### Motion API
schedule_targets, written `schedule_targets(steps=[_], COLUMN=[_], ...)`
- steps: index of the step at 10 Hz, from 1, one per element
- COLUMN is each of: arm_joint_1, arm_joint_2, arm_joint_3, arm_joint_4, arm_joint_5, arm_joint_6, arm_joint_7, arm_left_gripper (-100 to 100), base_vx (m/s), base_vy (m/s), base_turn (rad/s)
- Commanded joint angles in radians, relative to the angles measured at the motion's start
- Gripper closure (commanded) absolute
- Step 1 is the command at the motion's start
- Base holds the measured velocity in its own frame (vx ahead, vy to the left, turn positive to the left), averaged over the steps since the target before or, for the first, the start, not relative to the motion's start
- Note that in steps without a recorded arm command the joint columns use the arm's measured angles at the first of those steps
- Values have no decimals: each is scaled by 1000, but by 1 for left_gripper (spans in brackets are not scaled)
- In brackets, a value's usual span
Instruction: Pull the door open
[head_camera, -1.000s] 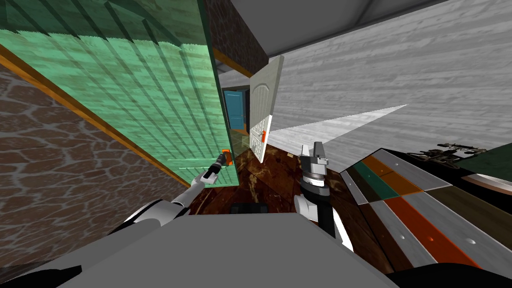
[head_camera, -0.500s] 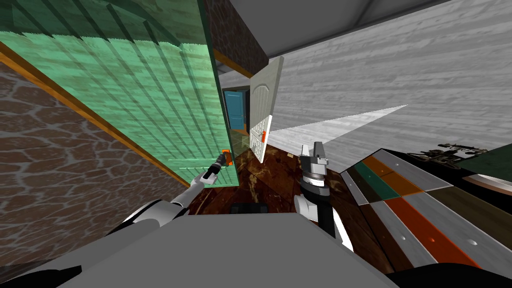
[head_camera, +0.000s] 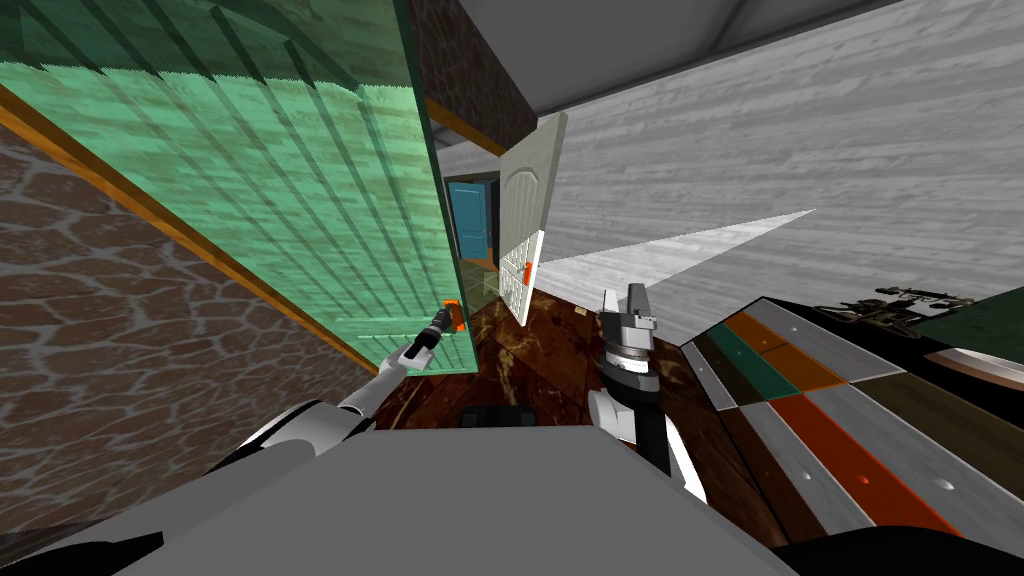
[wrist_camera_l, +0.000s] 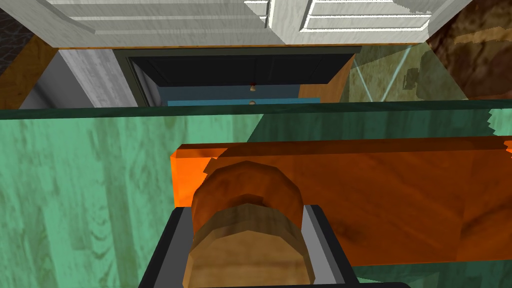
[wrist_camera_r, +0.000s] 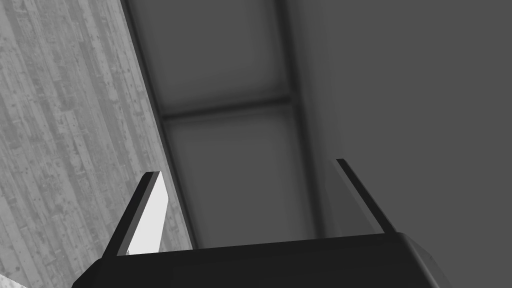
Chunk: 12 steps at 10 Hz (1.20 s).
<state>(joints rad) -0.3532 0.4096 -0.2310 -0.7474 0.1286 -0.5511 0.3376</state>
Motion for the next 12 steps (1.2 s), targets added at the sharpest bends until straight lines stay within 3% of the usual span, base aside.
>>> schedule_targets(steps=[1, 10, 11, 12], arm_joint_1=[14, 14, 34, 41], arm_joint_2=[24, 24, 49, 60], arm_joint_3=[-26, -26, -48, -58], arm_joint_4=[-17, -17, -34, -41], arm_joint_5=[-4, -4, -7, -8], arm_joint_6=[-16, -16, -29, -36], arm_joint_7=[34, 34, 63, 76], arm_left_gripper=[100, 100, 100, 100], base_vx=[6, -1, -2, 0], base_vy=[10, -2, -4, 0], base_turn=[31, -5, -10, 0])
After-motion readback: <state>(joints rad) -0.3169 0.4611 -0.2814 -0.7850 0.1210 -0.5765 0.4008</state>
